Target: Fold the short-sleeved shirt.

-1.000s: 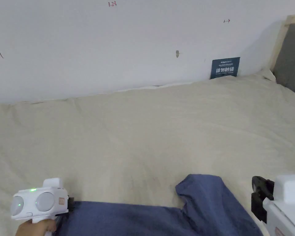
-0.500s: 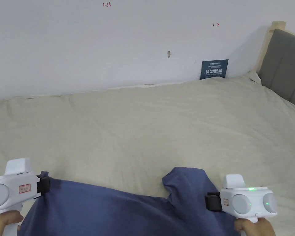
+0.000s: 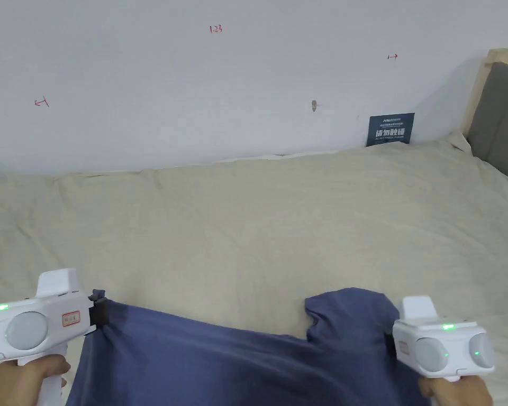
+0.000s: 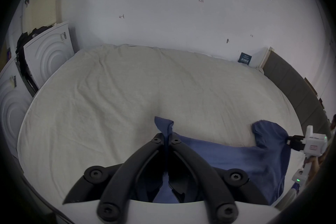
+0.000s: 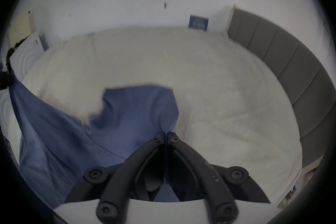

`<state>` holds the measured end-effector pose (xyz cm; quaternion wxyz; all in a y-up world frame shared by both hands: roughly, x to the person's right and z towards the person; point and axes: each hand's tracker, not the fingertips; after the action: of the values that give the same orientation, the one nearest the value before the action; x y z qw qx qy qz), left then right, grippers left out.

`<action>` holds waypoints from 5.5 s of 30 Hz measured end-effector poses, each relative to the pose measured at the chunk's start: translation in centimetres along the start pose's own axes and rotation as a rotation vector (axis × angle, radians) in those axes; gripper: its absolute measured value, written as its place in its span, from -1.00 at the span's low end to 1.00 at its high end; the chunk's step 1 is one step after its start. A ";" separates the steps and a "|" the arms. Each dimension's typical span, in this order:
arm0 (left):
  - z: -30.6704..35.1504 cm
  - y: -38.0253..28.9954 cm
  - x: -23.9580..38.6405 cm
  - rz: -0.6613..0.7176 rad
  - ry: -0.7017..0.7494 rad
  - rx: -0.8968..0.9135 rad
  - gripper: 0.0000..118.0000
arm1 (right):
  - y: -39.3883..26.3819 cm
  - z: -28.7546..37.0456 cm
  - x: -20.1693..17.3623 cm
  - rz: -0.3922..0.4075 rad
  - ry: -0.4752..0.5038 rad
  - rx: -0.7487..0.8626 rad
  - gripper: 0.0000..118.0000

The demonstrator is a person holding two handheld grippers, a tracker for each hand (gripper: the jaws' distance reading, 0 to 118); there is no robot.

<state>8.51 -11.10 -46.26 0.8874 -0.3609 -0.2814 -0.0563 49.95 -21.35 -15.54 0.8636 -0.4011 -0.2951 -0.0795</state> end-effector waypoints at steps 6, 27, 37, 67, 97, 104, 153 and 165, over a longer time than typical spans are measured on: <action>5.2 1.5 -2.2 0.046 0.034 0.118 -0.94 | 5.5 9.8 1.1 0.002 0.039 0.228 -0.92; 20.9 21.9 -5.2 0.088 0.159 0.615 -0.94 | 29.5 26.4 -0.7 -0.007 0.180 0.850 -0.92; 14.3 23.7 -4.6 0.073 0.193 0.630 -0.94 | 31.5 21.6 -0.7 0.006 0.175 0.847 -0.92; 11.2 -15.0 -7.4 0.093 0.150 0.145 -0.94 | -6.2 15.7 1.5 -0.130 0.300 0.355 -0.92; 12.7 -26.4 -8.2 0.221 0.208 -0.086 0.97 | -18.4 15.2 -1.1 -0.107 0.157 -0.037 0.61; 19.0 -18.8 -3.7 0.121 0.164 0.243 0.96 | -10.1 22.7 -3.5 -0.043 0.192 0.309 0.61; 14.2 -28.9 -8.8 0.168 0.233 -0.176 0.84 | -8.4 26.6 -9.0 0.051 0.126 0.555 -0.97; 11.6 -31.2 -7.9 0.238 0.129 -0.231 -0.91 | -9.5 26.0 -7.7 0.045 0.099 0.503 -0.96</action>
<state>-12.88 -26.99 -24.76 0.8567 -0.4868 -0.1707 -0.0060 28.57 -9.18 -0.71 0.9512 -0.1758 -0.2538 -0.0041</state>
